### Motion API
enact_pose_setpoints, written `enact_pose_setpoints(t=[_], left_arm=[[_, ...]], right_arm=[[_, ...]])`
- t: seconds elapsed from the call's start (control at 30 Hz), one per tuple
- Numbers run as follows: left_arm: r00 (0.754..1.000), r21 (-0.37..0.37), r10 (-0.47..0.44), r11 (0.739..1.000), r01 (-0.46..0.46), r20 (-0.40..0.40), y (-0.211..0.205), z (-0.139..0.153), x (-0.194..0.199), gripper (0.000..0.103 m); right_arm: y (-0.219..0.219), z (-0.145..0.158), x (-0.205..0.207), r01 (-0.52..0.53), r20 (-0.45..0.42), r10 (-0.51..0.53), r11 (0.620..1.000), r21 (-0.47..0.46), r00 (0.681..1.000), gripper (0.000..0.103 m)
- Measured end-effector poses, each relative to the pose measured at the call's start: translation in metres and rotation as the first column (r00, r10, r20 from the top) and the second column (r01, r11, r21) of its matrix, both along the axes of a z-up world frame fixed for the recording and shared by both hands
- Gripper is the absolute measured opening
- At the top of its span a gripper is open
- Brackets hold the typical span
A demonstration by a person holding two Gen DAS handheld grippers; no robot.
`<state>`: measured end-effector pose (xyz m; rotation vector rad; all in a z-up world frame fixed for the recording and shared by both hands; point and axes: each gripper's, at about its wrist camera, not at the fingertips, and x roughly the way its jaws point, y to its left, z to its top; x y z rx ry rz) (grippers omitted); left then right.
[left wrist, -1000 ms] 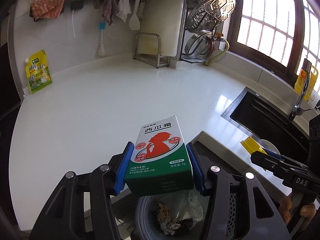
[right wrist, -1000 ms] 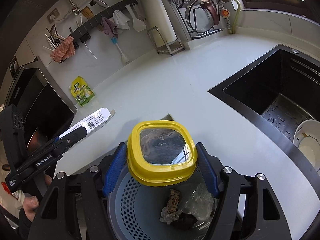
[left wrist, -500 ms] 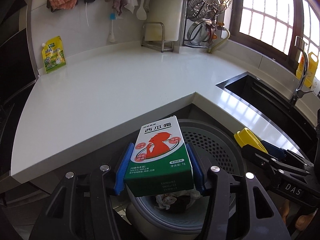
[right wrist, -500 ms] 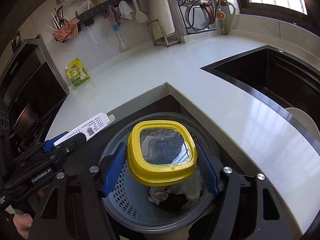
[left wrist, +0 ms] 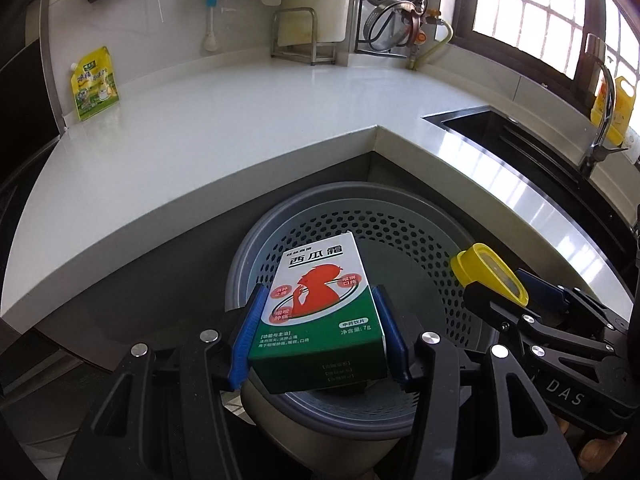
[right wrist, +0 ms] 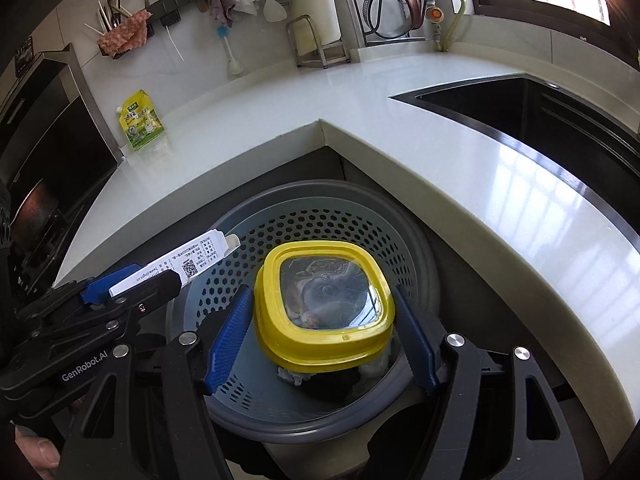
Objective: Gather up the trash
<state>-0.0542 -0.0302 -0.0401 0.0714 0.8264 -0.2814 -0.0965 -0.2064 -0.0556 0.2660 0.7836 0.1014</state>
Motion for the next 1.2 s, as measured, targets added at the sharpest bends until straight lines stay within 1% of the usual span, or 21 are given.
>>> enact_pose_setpoints(t=[0.2, 0.23, 0.27, 0.3, 0.43, 0.53, 0.93, 1.07, 1.2], left_arm=[[1.000, 0.004, 0.030, 1.000, -0.030, -0.006, 0.004, -0.001, 0.006, 0.053], [0.999, 0.004, 0.034, 0.999, -0.034, -0.010, 0.005, -0.001, 0.007, 0.055], [0.999, 0.002, 0.038, 0.999, -0.038, -0.013, 0.006, -0.001, 0.008, 0.063], [0.999, 0.000, 0.042, 0.999, -0.042, -0.011, 0.007, -0.001, 0.008, 0.065], [0.999, 0.004, 0.047, 0.999, -0.047, -0.009, 0.008, 0.000, 0.008, 0.070], [0.999, 0.004, 0.052, 0.999, -0.052, -0.009, 0.009, 0.001, 0.008, 0.071], [0.996, 0.011, 0.083, 0.996, -0.083, 0.022, 0.013, 0.010, 0.007, 0.083], [0.995, 0.010, 0.094, 0.995, -0.095, 0.032, 0.015, 0.013, 0.006, 0.089], [0.994, 0.015, 0.105, 0.994, -0.105, 0.044, 0.017, 0.016, 0.005, 0.091]], right_arm=[[0.000, 0.000, 0.006, -0.011, 0.001, 0.011, 1.000, -0.008, 1.000, 0.069], [-0.001, -0.001, 0.007, -0.017, 0.003, 0.017, 1.000, -0.002, 1.000, 0.072], [-0.001, 0.000, 0.007, -0.022, 0.005, 0.022, 1.000, 0.004, 1.000, 0.074], [0.000, 0.000, 0.007, -0.023, 0.009, 0.023, 1.000, 0.007, 1.000, 0.076], [0.000, 0.000, 0.008, -0.019, 0.010, 0.019, 1.000, 0.008, 1.000, 0.076], [-0.002, 0.000, 0.008, -0.010, 0.008, 0.010, 1.000, 0.011, 1.000, 0.076], [-0.008, 0.001, 0.004, 0.012, 0.004, -0.012, 1.000, 0.010, 1.000, 0.076], [-0.007, 0.002, 0.004, 0.012, 0.007, -0.012, 1.000, 0.006, 1.000, 0.076], [-0.005, 0.004, 0.003, 0.014, 0.011, -0.014, 1.000, 0.000, 1.000, 0.076]])
